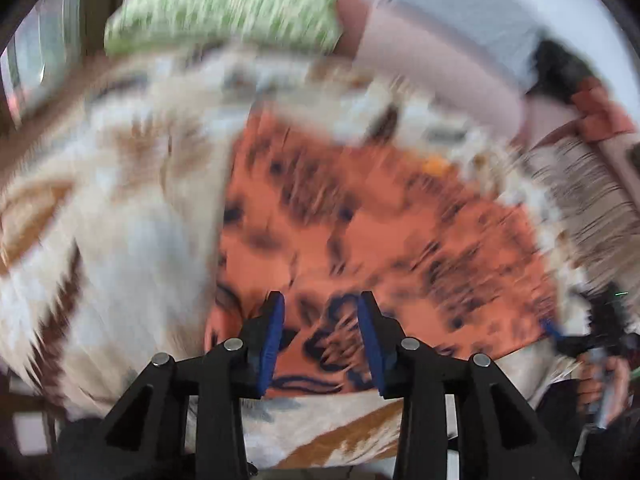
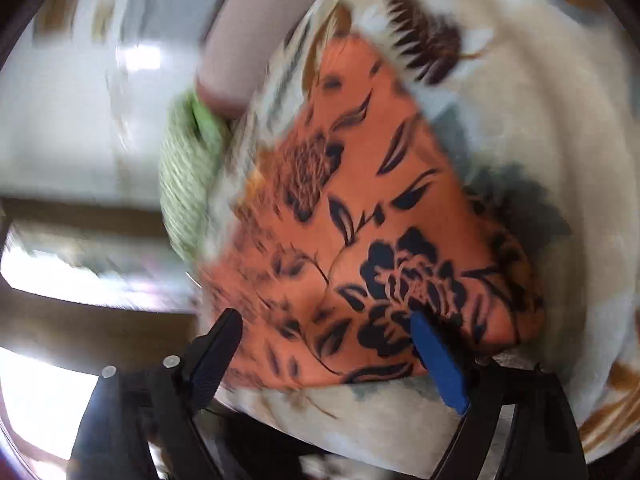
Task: Fold small clothes
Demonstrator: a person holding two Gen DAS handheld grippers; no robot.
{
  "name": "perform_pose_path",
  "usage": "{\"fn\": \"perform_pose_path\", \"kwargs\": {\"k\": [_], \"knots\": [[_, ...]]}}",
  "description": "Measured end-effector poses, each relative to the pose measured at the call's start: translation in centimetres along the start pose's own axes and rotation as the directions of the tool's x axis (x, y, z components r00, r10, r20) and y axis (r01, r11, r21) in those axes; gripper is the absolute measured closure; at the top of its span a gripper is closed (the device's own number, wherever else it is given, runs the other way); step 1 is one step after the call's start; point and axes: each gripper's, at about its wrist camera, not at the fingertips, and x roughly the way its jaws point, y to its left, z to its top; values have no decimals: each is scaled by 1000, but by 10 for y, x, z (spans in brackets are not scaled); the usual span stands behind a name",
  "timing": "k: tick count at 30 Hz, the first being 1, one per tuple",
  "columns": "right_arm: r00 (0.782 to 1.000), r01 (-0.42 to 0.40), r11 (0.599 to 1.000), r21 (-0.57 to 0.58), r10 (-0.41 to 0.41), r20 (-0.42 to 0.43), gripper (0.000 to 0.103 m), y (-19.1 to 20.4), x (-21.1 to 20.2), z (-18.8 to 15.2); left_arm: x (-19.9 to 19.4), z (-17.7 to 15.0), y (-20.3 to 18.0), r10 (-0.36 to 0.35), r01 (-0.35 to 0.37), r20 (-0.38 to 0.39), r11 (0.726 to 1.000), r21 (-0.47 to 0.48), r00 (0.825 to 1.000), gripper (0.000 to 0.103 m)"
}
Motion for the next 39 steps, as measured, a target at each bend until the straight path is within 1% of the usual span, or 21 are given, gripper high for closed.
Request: {"fn": "perform_pose_path", "kwargs": {"k": [1, 2, 5, 7, 9, 10, 12, 18, 19, 21, 22, 25, 27, 29, 30, 31, 32, 33, 34, 36, 39], "knots": [[1000, 16, 1000, -17, -16, 17, 14, 5, -5, 1, 15, -2, 3, 32, -33, -48, 999, -16, 998, 67], [999, 20, 999, -50, -18, 38, 14, 13, -12, 1, 19, -4, 4, 44, -45, -52, 999, -13, 998, 68], [999, 4, 996, -87, 0, 41, 14, 22, -26, -1, -3, 0, -11, 60, -61, 33, 998, 25, 998, 67], [998, -6, 1000, -30, 8, 68, 14, 11, -39, -8, -16, 4, -24, 53, -59, 90, 996, 66, 995, 63], [995, -42, 996, 83, 34, 96, 14, -8, -49, -22, -24, 10, -39, 33, -49, 145, 993, 106, 989, 50], [994, -52, 991, 123, 40, 101, 13, -16, -50, -28, -23, 13, -48, 7, -26, 162, 993, 118, 987, 50], [995, -48, 985, 168, 33, 90, 13, -29, -39, -35, -14, 18, -64, -31, 10, 157, 991, 135, 987, 50], [976, -66, 967, 247, 12, 215, 14, -48, -32, -16, 9, 26, -99, -96, 71, 141, 982, 175, 985, 50], [976, -48, 972, 232, -4, 218, 23, -46, -32, -13, 16, 25, -101, -92, 67, 132, 981, 184, 987, 50], [977, 20, 977, 214, -64, 201, 77, -43, -30, -11, 31, 26, -102, -51, 32, 101, 983, 183, 994, 50], [975, 37, 978, 206, -81, 209, 93, -41, -32, -10, 41, 24, -99, -21, 8, 72, 984, 179, 997, 50], [952, 146, 988, 45, -152, 265, 93, -3, -43, -17, 51, 17, -87, 3, -15, 66, 984, 178, 998, 54], [930, 266, 963, -32, -248, 271, 93, 4, -38, -24, 50, 16, -86, 7, -20, 67, 981, 193, 998, 54], [935, 320, 947, 33, -321, 151, 86, -24, -17, -20, 48, 20, -91, 23, -33, 53, 979, 201, 998, 54], [952, 241, 967, 83, -252, 174, 86, -33, -24, -22, 45, 21, -91, 25, -35, 51, 978, 207, 998, 54], [957, 203, 975, 87, -216, 192, 73, -32, -35, -22, 40, 23, -93, 24, -36, 61, 976, 213, 998, 54], [952, 211, 976, 46, -216, 216, 44, -24, -47, -20, 35, 24, -94, 17, -34, 80, 975, 218, 997, 54], [944, 219, 975, 22, -218, 249, 31, -18, -57, -19, 32, 26, -96, 15, -37, 98, 974, 226, 995, 54], [931, 218, 976, -3, -207, 301, 23, -10, -70, -15, 30, 27, -98, 13, -40, 111, 969, 243, 994, 54], [945, 148, 987, -55, -125, 301, 23, -1, -78, 9, 35, 28, -99, 28, -57, 115, 964, 261, 993, 52], [978, 36, 996, -76, -20, 208, 23, 0, -56, 54, 53, 28, -93, 50, -62, 55, 970, 237, 997, 52]]}}
